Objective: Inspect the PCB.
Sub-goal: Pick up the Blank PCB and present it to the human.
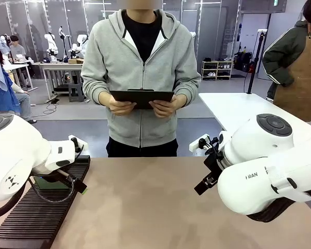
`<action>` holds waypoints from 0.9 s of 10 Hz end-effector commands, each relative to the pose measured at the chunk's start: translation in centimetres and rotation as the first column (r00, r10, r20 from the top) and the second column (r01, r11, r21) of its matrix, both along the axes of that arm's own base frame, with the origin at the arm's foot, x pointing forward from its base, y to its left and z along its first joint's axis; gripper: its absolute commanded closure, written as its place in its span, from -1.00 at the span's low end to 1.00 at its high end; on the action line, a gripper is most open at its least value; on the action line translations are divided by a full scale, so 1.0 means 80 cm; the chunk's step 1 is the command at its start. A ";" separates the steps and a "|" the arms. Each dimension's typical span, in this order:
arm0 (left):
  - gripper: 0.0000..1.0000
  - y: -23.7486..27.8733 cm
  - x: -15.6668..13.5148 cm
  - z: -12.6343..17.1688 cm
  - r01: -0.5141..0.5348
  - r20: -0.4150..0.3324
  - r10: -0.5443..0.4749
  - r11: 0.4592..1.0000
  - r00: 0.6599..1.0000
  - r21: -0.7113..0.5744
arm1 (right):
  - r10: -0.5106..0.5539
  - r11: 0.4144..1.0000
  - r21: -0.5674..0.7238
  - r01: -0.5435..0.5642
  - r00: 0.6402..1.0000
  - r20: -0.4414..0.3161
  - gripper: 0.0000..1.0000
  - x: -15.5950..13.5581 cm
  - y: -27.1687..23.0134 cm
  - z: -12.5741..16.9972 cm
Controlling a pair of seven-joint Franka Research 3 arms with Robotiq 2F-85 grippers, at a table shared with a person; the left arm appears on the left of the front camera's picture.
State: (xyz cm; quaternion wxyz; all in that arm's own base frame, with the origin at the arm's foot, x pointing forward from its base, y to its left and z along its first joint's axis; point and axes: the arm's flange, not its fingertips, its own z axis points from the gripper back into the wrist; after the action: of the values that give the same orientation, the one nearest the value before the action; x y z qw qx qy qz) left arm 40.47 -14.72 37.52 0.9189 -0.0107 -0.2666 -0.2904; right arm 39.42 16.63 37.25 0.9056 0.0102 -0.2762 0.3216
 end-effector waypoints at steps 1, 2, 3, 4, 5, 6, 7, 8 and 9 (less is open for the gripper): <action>-1.00 0.022 0.020 0.043 0.035 -0.071 -0.037 0.999 0.997 -0.030 | 0.015 0.999 0.030 -0.013 0.998 -0.060 -1.00 0.003 0.000 0.032; -1.00 0.032 0.023 0.062 0.044 -0.066 -0.046 0.999 0.997 -0.023 | 0.006 0.999 0.048 -0.002 0.997 -0.078 -1.00 0.005 -0.002 0.048; -1.00 0.042 0.023 0.076 0.086 -0.092 -0.092 0.994 0.992 -0.059 | 0.016 0.993 0.118 0.000 0.990 -0.141 -1.00 0.005 -0.013 0.063; -1.00 0.053 0.020 0.084 0.130 -0.125 -0.147 0.982 0.981 -0.134 | 0.040 0.980 0.199 0.003 0.977 -0.209 -1.00 0.003 -0.029 0.074; -1.00 0.067 0.015 0.094 0.161 -0.136 -0.196 0.960 0.971 -0.229 | 0.057 0.958 0.287 0.022 0.964 -0.261 -1.00 0.000 -0.048 0.086; -1.00 0.081 0.009 0.102 0.163 -0.142 -0.212 0.941 0.967 -0.297 | 0.108 0.902 0.431 0.033 0.948 -0.299 -1.00 -0.008 -0.067 0.100; -1.00 0.097 0.002 0.108 0.143 -0.143 -0.211 0.915 0.967 -0.378 | 0.151 0.841 0.539 0.046 0.937 -0.316 -1.00 -0.017 -0.091 0.113; -1.00 0.115 -0.008 0.110 0.138 -0.160 -0.240 0.869 0.957 -0.476 | 0.211 0.782 0.621 0.054 0.914 -0.346 -1.00 -0.025 -0.114 0.119; -1.00 0.144 -0.021 0.114 0.126 -0.174 -0.263 0.823 0.949 -0.554 | 0.251 0.718 0.688 0.110 0.880 -0.403 -1.00 -0.029 -0.146 0.120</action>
State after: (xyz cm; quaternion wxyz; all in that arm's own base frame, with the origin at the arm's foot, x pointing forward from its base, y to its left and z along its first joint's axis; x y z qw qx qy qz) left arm 39.29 -5.46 46.98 0.8779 -0.2845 -0.2347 -0.3053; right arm 36.55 7.52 47.77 0.8662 0.3965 -0.1807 0.2444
